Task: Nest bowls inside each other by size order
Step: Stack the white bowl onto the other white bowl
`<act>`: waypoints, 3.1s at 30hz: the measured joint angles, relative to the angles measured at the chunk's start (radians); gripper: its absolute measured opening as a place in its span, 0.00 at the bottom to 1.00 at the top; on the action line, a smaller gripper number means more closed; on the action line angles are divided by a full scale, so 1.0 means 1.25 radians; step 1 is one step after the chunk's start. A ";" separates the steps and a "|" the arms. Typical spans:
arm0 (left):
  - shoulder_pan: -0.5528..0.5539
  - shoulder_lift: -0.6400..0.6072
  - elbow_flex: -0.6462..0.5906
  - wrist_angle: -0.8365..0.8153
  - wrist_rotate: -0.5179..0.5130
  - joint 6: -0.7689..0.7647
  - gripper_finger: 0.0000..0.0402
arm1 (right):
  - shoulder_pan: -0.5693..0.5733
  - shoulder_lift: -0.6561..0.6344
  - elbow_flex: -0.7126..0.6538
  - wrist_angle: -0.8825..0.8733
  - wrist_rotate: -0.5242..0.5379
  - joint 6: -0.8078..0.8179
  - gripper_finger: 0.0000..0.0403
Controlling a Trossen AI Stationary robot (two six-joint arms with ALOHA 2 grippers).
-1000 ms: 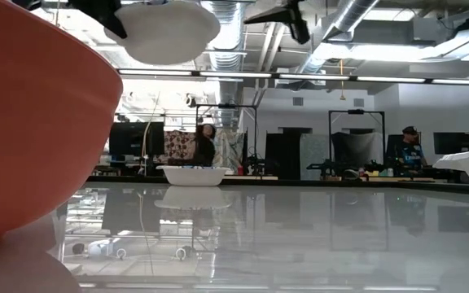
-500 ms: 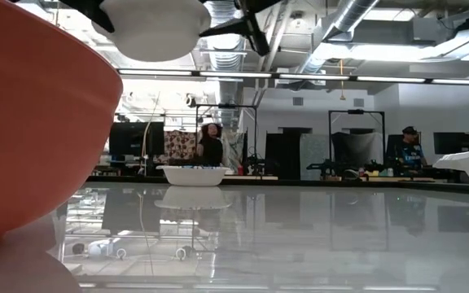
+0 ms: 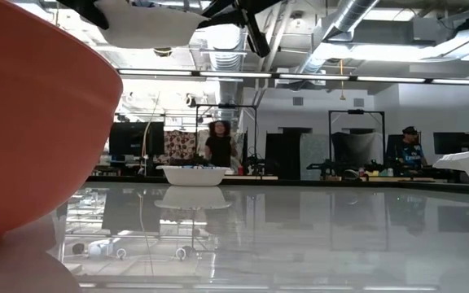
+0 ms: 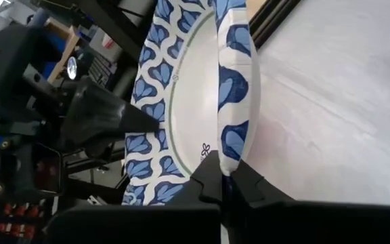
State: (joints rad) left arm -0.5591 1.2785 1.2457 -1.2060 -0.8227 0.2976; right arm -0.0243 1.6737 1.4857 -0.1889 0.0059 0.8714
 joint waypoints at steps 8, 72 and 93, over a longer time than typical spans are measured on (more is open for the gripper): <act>-0.033 -0.002 0.103 -0.003 -0.003 -0.152 0.13 | -0.003 0.000 0.000 -0.025 0.027 -0.004 0.02; -0.271 -0.080 0.331 -0.278 0.250 -1.205 0.27 | 0.233 0.655 0.676 0.029 -0.128 0.041 0.01; -0.364 -0.082 0.055 -0.273 0.339 -1.444 0.27 | 0.233 0.693 0.677 0.030 -0.127 0.017 0.01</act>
State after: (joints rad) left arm -1.0136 1.1763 1.3145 -1.5470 -0.3985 -1.5077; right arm 0.2668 2.5404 2.3322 -0.1519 -0.1528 0.8928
